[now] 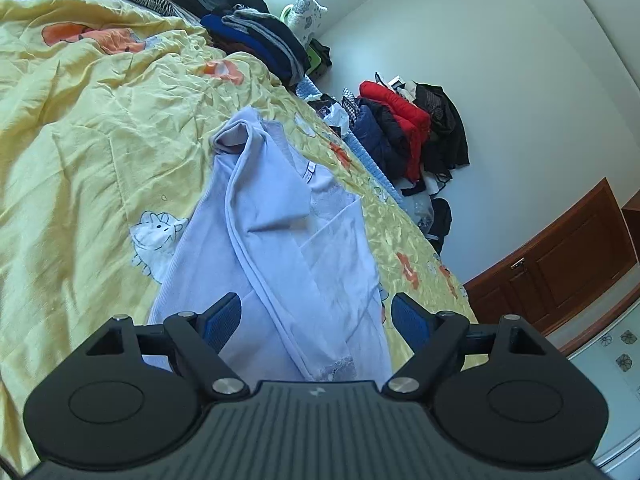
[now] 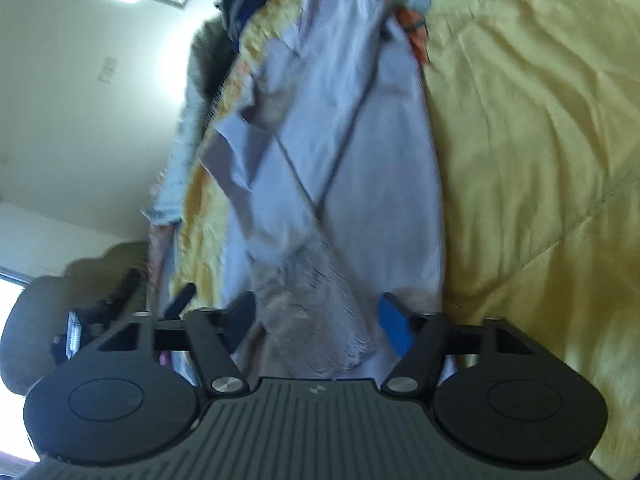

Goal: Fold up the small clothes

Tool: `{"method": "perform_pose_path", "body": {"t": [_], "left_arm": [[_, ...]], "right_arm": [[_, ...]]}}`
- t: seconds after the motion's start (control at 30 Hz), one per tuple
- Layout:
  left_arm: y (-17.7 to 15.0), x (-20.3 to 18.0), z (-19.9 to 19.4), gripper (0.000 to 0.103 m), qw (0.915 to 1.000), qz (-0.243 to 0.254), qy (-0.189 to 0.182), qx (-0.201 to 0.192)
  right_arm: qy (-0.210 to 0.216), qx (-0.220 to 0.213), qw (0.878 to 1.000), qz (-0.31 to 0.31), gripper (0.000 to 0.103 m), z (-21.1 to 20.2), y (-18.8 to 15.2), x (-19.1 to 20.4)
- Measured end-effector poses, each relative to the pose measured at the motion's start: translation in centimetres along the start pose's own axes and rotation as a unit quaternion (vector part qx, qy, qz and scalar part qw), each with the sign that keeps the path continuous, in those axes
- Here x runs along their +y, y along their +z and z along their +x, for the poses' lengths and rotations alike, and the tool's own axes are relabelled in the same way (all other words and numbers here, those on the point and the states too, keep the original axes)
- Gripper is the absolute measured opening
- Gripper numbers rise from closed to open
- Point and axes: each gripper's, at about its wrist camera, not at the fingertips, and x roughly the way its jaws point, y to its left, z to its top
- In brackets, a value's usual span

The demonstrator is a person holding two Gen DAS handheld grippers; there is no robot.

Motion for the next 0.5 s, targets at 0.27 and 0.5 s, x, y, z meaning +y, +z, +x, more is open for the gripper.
{"method": "perform_pose_path", "body": {"t": [0.27,0.5], "left_arm": [[-0.2,0.7,-0.5,0.083,0.9999,-0.003,0.013,-0.002],[0.1,-1.5,-0.8,0.083,0.9888,0.124,0.064,-0.051]], "right_arm": [[0.016,0.071,0.997,-0.027,0.025,2.1,-0.5,0.9],[0.024,0.064,0.997,0.031,0.024,2.8,-1.2,-0.2]]}}
